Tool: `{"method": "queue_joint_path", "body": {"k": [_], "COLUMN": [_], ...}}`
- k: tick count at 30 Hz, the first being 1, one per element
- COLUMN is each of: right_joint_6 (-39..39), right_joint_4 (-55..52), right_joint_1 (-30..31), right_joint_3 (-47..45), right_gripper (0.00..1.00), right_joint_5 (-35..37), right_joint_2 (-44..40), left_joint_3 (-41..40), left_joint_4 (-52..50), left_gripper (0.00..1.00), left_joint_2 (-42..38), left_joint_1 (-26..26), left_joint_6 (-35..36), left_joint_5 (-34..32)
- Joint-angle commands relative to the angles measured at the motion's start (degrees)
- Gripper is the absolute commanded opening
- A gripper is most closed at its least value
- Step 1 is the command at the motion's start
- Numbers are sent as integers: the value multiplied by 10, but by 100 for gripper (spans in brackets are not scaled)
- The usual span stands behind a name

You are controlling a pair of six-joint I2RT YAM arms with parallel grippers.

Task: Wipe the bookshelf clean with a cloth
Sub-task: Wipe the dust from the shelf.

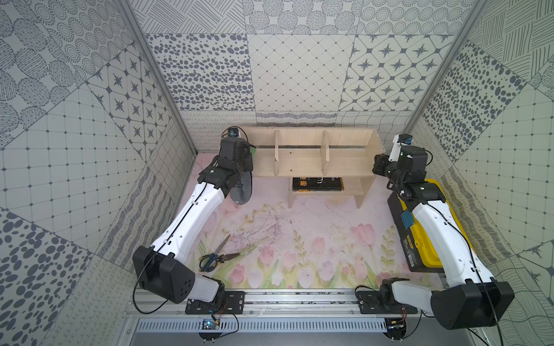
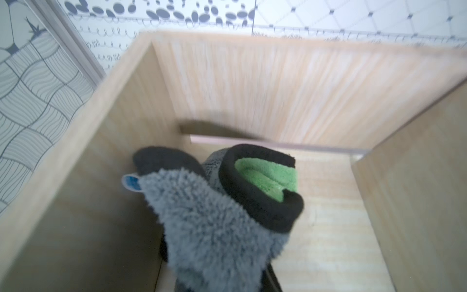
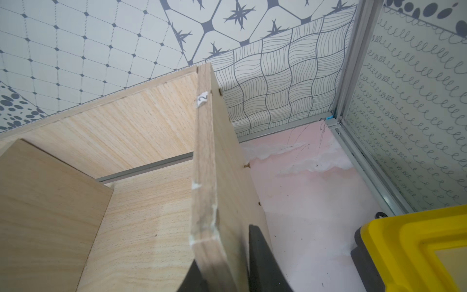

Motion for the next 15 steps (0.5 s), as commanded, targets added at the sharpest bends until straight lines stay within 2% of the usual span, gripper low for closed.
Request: {"method": "queue_joint_path", "body": {"k": [1, 4, 8, 12, 15], "right_joint_6": [100, 98, 97, 103, 104], "right_joint_4": [-58, -56, -25, -25, -22], "right_joint_1": [2, -1, -2, -3, -2], "right_joint_3": [23, 43, 40, 30, 5], "right_gripper": [0, 0, 0, 0, 0], "right_joint_5": [66, 69, 36, 48, 54], "right_joint_2": [66, 88, 102, 95, 76], "left_joint_3": [137, 200, 247, 281, 259], "left_joint_4": [37, 19, 28, 14, 12], "left_gripper": [0, 0, 0, 0, 0], "left_joint_2": [81, 112, 143, 163, 142], "left_joint_1": [-5, -33, -53, -51, -33], "left_joint_6": [-36, -50, -49, -25, -22], "left_joint_5": [36, 52, 80, 47, 21]}}
